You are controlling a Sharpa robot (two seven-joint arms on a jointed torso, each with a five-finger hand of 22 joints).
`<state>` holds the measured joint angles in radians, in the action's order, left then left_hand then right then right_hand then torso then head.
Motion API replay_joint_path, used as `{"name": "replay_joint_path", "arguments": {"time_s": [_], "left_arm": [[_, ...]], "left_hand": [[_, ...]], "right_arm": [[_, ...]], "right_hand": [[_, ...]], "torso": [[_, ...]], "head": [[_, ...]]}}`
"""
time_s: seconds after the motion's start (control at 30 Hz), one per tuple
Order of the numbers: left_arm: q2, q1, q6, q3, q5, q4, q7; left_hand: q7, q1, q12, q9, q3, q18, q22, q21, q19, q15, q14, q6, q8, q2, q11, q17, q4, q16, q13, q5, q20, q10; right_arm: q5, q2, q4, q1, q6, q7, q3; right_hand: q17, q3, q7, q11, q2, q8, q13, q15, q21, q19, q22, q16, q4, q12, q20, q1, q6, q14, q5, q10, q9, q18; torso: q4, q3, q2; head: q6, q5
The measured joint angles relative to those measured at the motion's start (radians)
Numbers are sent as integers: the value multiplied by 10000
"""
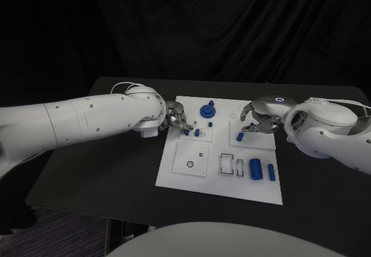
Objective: Assemble the parts on the task board
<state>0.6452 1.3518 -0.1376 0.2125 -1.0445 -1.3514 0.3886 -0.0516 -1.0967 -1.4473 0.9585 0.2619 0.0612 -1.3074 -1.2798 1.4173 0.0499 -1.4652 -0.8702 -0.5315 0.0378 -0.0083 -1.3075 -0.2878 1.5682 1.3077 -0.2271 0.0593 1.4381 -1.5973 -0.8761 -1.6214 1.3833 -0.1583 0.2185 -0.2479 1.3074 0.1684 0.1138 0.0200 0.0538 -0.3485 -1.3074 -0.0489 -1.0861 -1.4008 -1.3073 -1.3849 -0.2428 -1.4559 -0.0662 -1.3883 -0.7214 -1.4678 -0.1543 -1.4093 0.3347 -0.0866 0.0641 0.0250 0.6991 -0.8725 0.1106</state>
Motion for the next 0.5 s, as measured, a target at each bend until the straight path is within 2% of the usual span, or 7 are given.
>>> {"name": "replay_joint_path", "arguments": {"time_s": [0.43, 0.5], "left_arm": [[22, -2, -19, 3, 0, -2, -2], [27, -2, -19, 3, 0, -3, -3]], "left_hand": [[0, 40, 0, 35, -69, 0, 0, 0, 0, 0, 0, 0, 38, -40, 0, 0, 33, 0, 0, 54, 0, 0], [-42, 116, 0, 47, -224, 0, 0, 0, 0, 0, 0, -43, 71, -36, 0, 0, -15, 0, 0, 183, 0, 1]], "right_arm": [[0, 9, 10, -4, 30, 7, 0], [0, 10, 13, -6, 34, 8, 0]], "right_hand": [[0, -28, 0, 0, 0, 0, 1, 0, 0, 0, -7, 0, -28, 0, 0, 0, 0, 0, 0, 0, -21, 1], [0, -28, 0, -1, 0, 0, 1, 0, 35, 0, -7, 0, -28, 0, 0, 0, 0, 0, 0, 0, -20, 1]], "torso": [[1, 0, -4], [-1, 0, -5]], "head": [[0, 0], [0, 12]]}}
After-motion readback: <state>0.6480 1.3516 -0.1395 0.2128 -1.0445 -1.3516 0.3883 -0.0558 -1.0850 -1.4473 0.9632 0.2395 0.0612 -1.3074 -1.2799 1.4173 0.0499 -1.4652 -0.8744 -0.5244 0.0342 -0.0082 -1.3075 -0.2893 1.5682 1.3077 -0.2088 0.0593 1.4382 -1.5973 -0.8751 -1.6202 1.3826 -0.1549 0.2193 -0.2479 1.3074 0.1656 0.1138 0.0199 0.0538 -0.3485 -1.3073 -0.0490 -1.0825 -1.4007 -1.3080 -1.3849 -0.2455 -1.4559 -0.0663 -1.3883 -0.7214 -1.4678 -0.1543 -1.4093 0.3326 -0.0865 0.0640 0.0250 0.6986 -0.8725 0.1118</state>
